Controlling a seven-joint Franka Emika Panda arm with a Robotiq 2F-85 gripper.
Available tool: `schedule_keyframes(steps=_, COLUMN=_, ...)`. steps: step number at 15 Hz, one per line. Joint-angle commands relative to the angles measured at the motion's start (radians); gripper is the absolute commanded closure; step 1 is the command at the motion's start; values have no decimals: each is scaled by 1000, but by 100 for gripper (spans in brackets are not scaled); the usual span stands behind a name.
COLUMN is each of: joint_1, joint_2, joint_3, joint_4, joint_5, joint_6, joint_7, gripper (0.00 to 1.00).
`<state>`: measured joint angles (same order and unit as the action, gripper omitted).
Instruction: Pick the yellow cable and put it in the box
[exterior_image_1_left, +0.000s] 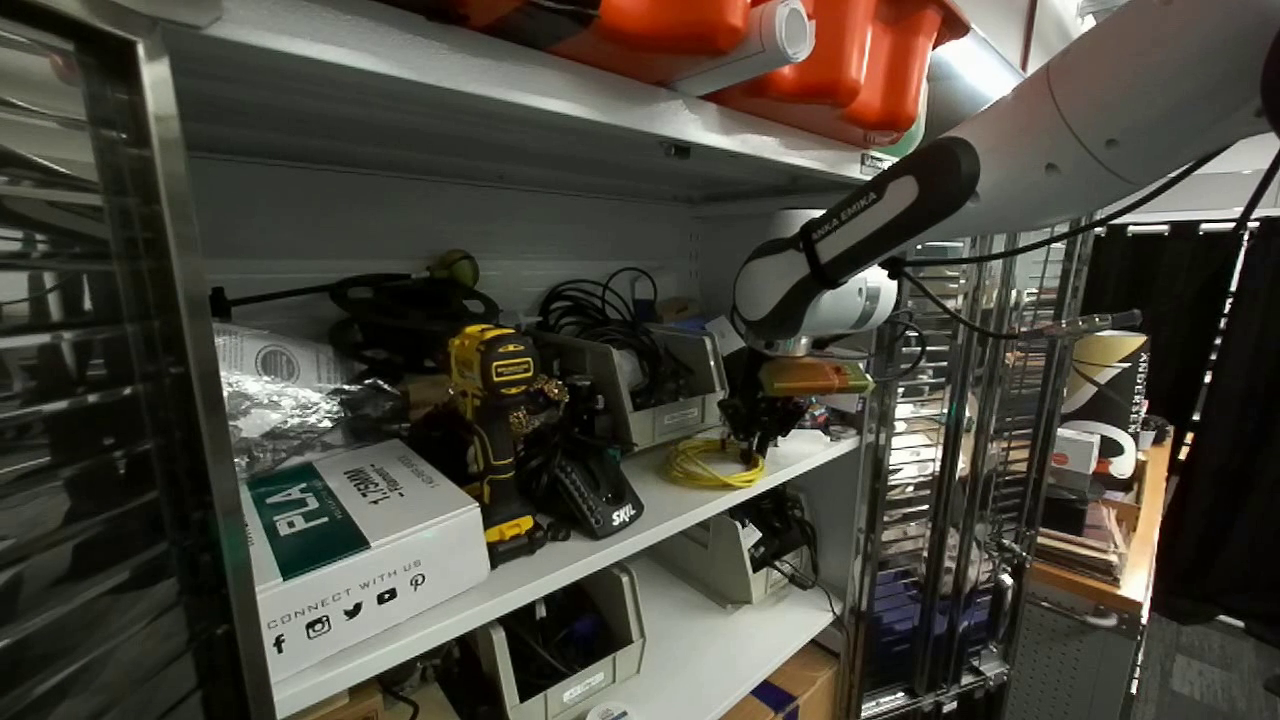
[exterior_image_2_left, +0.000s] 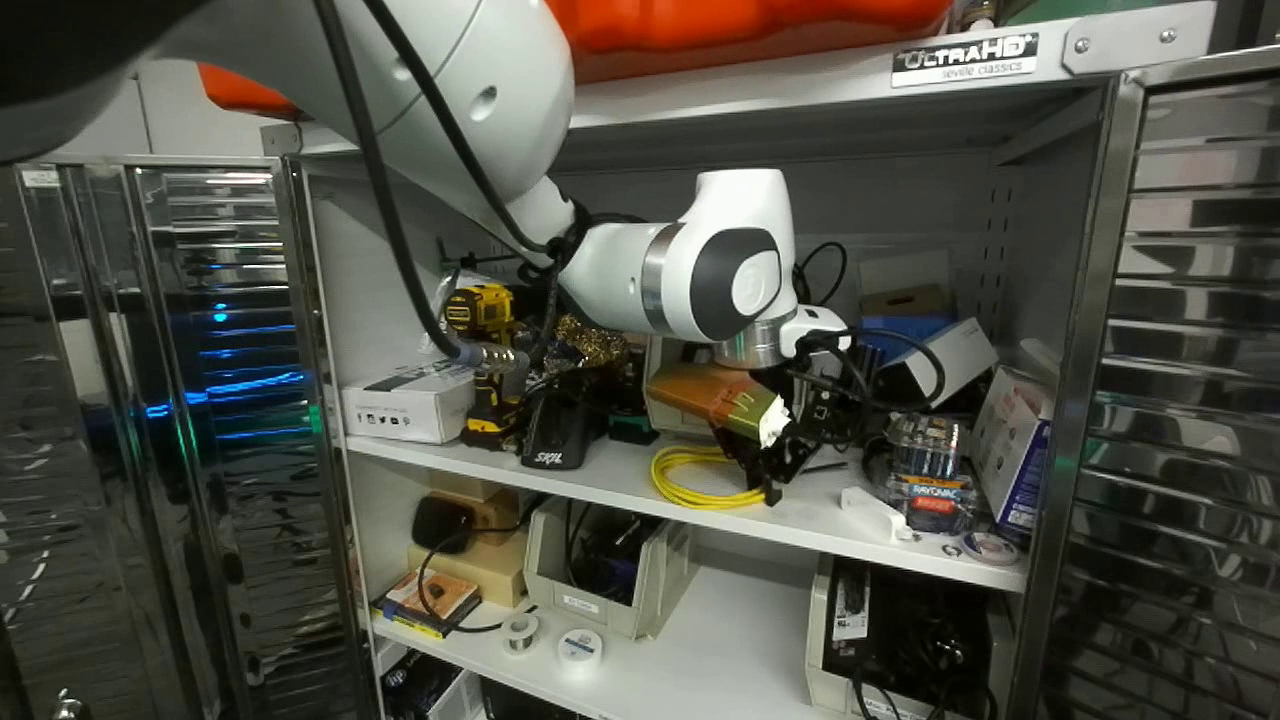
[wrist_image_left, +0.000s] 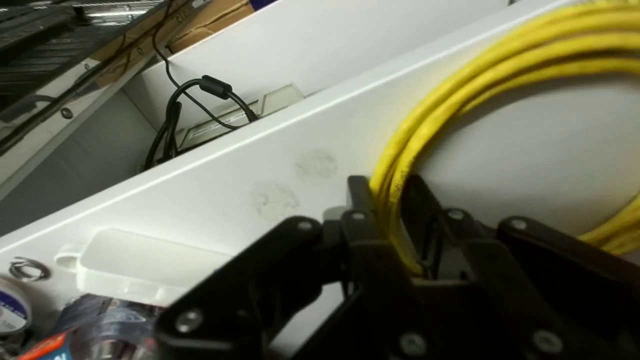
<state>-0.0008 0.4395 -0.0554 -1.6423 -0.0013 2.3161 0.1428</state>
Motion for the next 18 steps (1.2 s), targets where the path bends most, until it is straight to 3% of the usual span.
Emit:
schedule_keyframes(steps=1, joint_1=13, joint_2=-27, joint_3=-6, joint_4=-30, joint_5=-37, joint_6=-31, joint_7=11, gripper=90)
schedule_keyframes(steps=5, joint_1=15, joint_2=-100, joint_3=-10, joint_4=-134, joint_5=-61, joint_6=6, joint_7=15, gripper=82)
schedule_keyframes(steps=11, joint_1=16, joint_2=-290, joint_3=-14, joint_4=-397, joint_5=-140, joint_6=123, joint_7=30, gripper=82)
schedule_keyframes(steps=18, joint_1=-7, joint_2=-494, joint_3=-1, joint_4=-657, joint_5=-164, joint_6=485, joint_7=38, gripper=86)
